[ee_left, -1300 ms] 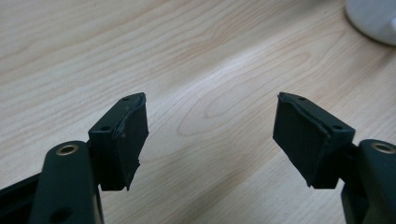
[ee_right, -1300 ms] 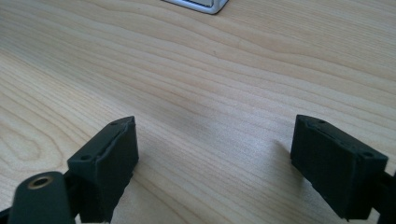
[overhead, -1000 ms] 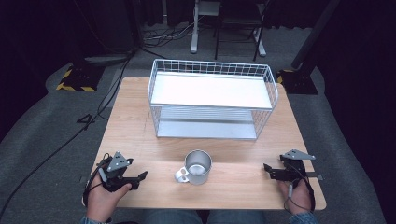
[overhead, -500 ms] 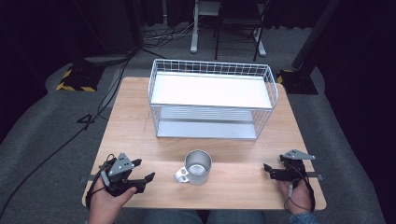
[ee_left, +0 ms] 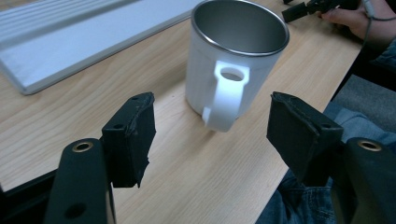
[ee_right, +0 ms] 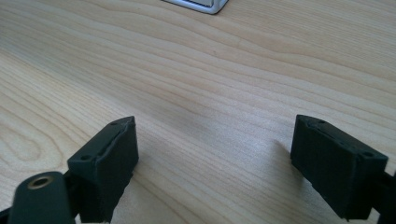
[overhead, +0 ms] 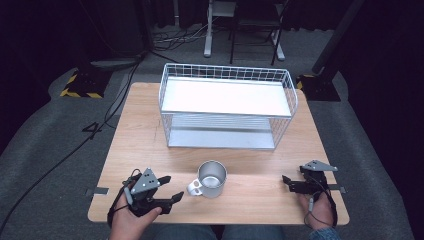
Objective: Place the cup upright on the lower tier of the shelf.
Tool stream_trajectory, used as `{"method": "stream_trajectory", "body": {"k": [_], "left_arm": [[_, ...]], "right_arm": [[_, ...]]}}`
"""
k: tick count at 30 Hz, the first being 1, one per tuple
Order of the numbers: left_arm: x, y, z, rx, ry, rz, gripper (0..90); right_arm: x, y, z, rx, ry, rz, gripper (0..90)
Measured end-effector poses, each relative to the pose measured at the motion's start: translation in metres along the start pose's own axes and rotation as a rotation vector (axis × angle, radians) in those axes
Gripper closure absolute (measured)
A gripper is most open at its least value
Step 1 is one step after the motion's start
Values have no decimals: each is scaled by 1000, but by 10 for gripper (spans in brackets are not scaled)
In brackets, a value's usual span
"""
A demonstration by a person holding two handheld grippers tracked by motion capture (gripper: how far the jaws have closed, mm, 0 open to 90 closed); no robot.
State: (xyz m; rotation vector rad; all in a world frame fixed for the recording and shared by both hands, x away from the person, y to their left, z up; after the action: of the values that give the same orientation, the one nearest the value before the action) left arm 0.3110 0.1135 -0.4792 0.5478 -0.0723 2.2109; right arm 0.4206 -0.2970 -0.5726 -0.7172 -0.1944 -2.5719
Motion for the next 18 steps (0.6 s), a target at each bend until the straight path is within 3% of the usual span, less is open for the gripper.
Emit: {"method": "stream_trajectory", "body": {"k": [8, 11, 18], "left_arm": [[-21, 12, -4, -1, 4, -45, 335], [-29, 16, -5, -12, -9, -68, 381], [-44, 10, -14, -18, -42, -63, 469]], "right_arm": [[0, 0, 0, 0, 0, 0, 151], [0, 0, 0, 0, 0, 0, 150], [0, 0, 0, 0, 0, 0, 150]]}}
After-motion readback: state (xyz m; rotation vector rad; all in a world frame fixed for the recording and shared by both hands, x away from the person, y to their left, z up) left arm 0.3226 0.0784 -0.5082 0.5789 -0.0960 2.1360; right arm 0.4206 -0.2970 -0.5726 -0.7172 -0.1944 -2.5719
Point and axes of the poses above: each handheld gripper's, and its own axes: x roughly backward along the jaws, z roughly out of its top, y roughly to its right, the point moved 10 cm from there along -x, roughly forward along the jaws, and after that the axes turned 11 degrees about y, right-handed, at the moved point
